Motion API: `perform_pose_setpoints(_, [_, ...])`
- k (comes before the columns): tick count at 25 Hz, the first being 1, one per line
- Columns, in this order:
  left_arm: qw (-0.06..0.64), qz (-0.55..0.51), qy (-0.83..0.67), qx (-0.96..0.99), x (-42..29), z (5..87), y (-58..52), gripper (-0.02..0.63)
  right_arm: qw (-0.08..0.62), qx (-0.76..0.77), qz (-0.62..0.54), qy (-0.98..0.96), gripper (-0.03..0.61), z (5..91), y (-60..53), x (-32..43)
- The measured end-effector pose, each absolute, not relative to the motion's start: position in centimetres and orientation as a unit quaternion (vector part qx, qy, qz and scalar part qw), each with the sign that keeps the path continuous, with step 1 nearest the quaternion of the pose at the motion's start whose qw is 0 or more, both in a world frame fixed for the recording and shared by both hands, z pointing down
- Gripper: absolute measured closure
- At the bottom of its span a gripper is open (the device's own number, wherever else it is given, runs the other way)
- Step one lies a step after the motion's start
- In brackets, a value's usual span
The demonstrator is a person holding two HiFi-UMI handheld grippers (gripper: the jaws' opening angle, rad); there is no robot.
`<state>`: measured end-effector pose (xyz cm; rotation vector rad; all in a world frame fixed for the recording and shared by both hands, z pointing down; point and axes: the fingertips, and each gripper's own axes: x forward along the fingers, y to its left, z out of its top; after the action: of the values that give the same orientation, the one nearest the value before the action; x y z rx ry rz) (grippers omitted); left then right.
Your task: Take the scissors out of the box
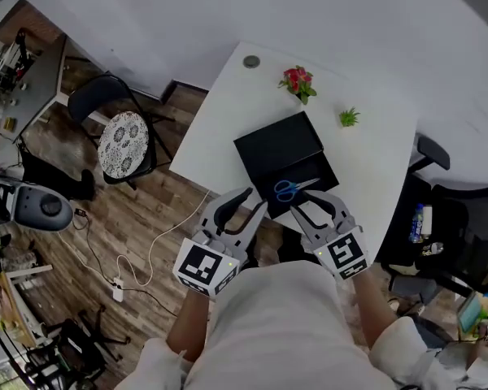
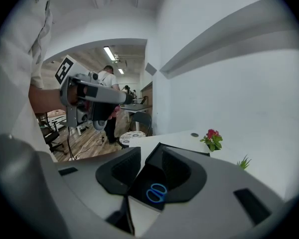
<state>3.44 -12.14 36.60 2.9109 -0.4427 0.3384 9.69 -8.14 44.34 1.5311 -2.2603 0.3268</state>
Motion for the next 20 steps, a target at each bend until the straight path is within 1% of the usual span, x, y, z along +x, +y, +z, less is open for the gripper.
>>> perform_pose_setpoints(10, [0.112, 0.128, -0.257, 0.951, 1.3, 37.9, -11.3, 0.476, 0.291, 0.414, 0.095, -0.857, 0.442, 50.5, -9.5, 9.4])
perform_pose_setpoints(16, [0.123, 0.13, -0.298, 0.938, 0.9, 39.0, -10.4, 0.476, 0.368, 0.337, 0.067, -0.864, 0.442, 54.8, -9.8, 9.6])
perform_pose_setpoints(20, [0.128, 0.134, -0.313, 0.932, 0.5, 39.2, -9.7, 0.476, 0.394, 0.294, 0.056, -0.869, 0.442, 55.9, -10.0, 9.0])
